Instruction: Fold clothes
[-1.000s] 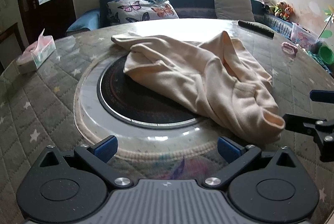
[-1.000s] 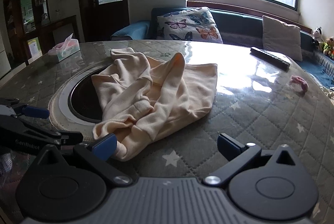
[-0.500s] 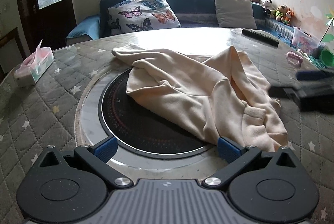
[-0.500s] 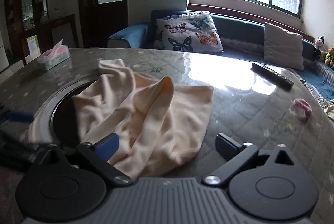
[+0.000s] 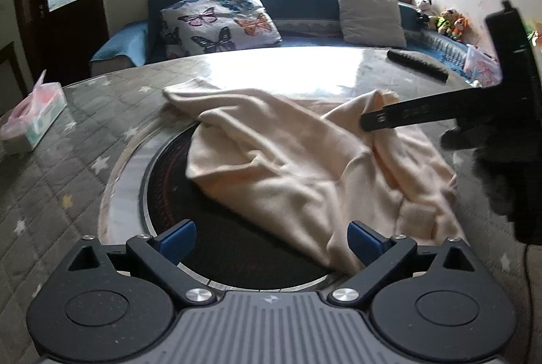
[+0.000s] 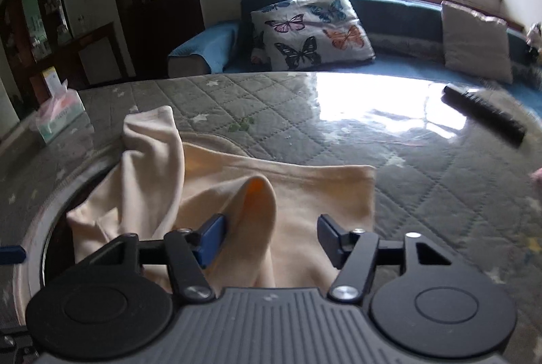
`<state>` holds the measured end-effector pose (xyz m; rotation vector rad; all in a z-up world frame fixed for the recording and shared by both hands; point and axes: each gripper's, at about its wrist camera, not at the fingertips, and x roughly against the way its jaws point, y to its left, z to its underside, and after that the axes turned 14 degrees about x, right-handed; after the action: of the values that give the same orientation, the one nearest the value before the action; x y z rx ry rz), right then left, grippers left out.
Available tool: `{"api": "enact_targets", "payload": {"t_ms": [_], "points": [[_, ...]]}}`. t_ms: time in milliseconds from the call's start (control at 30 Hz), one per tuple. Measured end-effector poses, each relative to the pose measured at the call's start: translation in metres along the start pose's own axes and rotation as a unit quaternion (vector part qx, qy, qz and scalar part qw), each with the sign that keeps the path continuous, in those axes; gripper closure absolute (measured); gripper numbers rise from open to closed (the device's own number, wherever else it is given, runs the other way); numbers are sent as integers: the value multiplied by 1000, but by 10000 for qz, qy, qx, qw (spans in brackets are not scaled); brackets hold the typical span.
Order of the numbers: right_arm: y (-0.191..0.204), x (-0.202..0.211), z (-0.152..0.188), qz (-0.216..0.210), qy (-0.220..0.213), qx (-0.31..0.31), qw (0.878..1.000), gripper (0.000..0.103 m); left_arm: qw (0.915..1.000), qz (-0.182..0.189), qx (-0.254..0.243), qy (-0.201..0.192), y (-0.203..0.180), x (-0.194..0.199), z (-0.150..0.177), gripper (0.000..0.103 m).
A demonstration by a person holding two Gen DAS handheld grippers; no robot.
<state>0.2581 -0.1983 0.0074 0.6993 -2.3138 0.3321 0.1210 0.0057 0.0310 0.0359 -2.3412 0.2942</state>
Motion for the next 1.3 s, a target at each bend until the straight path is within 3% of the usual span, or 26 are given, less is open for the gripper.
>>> {"api": "enact_targets", "payload": {"t_ms": [67, 100, 200, 333, 500, 567, 633, 700, 1133, 1300], "points": [[-6, -6, -2, -211, 0, -147, 9997, 68, 9999, 59, -77, -35, -7, -4, -8, 7], [-9, -7, -3, -343, -13, -222, 9992, 81, 9999, 92, -127, -62, -12, -7, -12, 7], [-12, -2, -4, -404, -99, -254, 9988, 97, 9996, 178, -205, -90, -26, -18, -25, 7], [-18, 19, -4, -338, -297, -280, 9986, 98, 9992, 321, -239, 2, -46, -40, -40, 10], [-34, 51, 2, -22, -485, -379, 9981, 98, 9985, 377, -307, 261, -65, -69, -48, 36], [-42, 65, 7, 118, -542, -436, 9975, 98, 9980, 374, -298, 404, -68, -78, -48, 62], [-49, 80, 16, 247, -576, -523, 9967, 98, 9977, 351, -260, 519, -65, -82, -46, 81], [-57, 94, 25, 376, -609, -610, 9956, 98, 9980, 312, -239, 489, -60, -78, -43, 91], [-83, 165, 113, 1047, -521, -1504, 9817, 98, 9993, 39, 326, -192, 22, 25, -12, 96], [-80, 186, 144, 1084, -490, -1773, 9769, 98, 9983, -11, 570, -140, 56, 61, 23, 96]]}}
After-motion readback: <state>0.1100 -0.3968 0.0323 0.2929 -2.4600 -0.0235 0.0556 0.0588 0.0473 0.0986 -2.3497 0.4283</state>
